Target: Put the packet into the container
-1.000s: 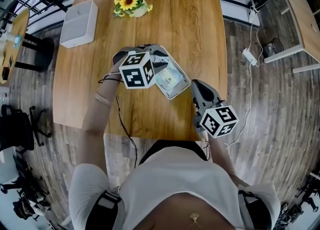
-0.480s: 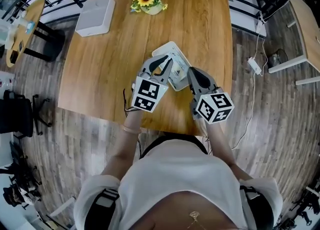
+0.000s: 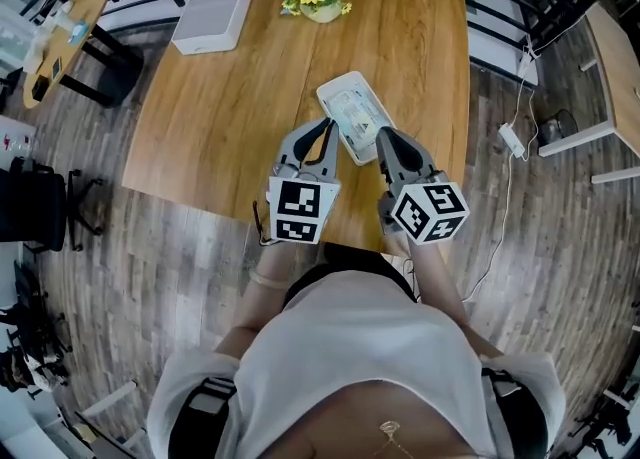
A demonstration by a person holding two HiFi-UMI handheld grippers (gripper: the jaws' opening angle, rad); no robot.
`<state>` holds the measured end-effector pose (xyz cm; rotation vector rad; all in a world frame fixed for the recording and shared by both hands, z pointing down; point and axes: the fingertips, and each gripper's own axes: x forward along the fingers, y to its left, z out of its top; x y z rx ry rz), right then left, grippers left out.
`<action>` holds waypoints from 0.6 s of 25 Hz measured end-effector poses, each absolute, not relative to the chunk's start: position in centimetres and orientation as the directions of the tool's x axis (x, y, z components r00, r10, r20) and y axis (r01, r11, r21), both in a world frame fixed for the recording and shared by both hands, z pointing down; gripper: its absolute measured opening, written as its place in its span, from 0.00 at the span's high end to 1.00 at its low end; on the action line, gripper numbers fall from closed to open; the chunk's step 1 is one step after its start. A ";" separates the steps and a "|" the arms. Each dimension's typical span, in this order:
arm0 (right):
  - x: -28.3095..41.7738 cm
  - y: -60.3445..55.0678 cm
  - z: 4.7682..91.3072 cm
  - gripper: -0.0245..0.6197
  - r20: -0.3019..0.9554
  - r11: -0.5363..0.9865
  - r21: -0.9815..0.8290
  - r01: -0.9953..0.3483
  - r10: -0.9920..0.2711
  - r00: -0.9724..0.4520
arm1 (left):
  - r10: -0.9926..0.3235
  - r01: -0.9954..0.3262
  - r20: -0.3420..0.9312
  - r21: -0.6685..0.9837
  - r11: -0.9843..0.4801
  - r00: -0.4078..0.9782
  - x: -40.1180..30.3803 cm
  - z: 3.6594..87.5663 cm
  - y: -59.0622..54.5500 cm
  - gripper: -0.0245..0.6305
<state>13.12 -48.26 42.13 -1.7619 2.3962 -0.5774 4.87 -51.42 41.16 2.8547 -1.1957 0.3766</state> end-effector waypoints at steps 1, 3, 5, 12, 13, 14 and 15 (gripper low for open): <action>12.8 -47.9 41.7 0.95 0.124 0.260 -0.361 -0.895 -0.938 -0.323 | -0.711 -0.717 0.217 -0.064 -0.694 0.669 4.5 40.8 -50.9 0.94; 12.4 -47.1 41.0 0.95 0.107 0.271 -0.355 -0.895 -0.939 -0.327 | -0.723 -0.732 0.194 -0.035 -0.680 0.663 3.9 40.4 -49.8 0.95; 12.0 -46.4 40.2 0.95 0.091 0.277 -0.352 -0.894 -0.940 -0.328 | -0.726 -0.739 0.187 0.001 -0.673 0.661 3.6 40.3 -48.8 0.95; 11.2 -44.3 39.3 0.95 0.088 0.272 -0.313 -0.910 -0.946 -0.313 | -0.714 -0.725 0.179 -0.001 -0.689 0.677 4.0 40.8 -45.8 0.95; 11.1 -44.1 39.3 0.95 0.093 0.273 -0.311 -0.910 -0.944 -0.315 | -0.712 -0.723 0.180 -0.003 -0.691 0.679 4.1 40.8 -45.7 0.95; 11.0 -44.0 39.4 0.95 0.098 0.276 -0.308 -0.910 -0.943 -0.319 | -0.711 -0.722 0.180 -0.004 -0.692 0.680 4.1 40.8 -45.6 0.95; 10.9 -43.9 39.5 0.95 0.103 0.280 -0.304 -0.911 -0.941 -0.323 | -0.710 -0.721 0.181 -0.004 -0.693 0.681 4.1 40.8 -45.6 0.95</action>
